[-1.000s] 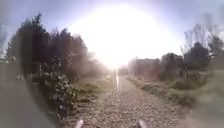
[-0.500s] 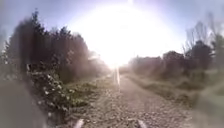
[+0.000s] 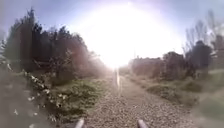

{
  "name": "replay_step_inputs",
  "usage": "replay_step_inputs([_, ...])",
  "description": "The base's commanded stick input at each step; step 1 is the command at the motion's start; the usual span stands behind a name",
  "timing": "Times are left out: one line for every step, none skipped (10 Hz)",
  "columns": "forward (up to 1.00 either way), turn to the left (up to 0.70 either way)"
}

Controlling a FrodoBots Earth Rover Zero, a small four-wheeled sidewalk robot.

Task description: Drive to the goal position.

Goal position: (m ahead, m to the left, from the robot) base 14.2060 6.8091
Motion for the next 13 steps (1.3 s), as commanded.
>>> replay_step_inputs([0.5, 0.0])
replay_step_inputs([0.5, 0.0])
replay_step_inputs([0.5, 0.0])
replay_step_inputs([0.5, 0.0])
replay_step_inputs([0.5, 0.0])
replay_step_inputs([0.5, 0.0])
replay_step_inputs([0.5, 0.0])
replay_step_inputs([0.5, 0.0])
replay_step_inputs([0.5, 0.0])
replay_step_inputs([0.5, 0.0])
replay_step_inputs([0.5, 0.0])
replay_step_inputs([0.5, 0.0])
replay_step_inputs([0.5, 0.0])
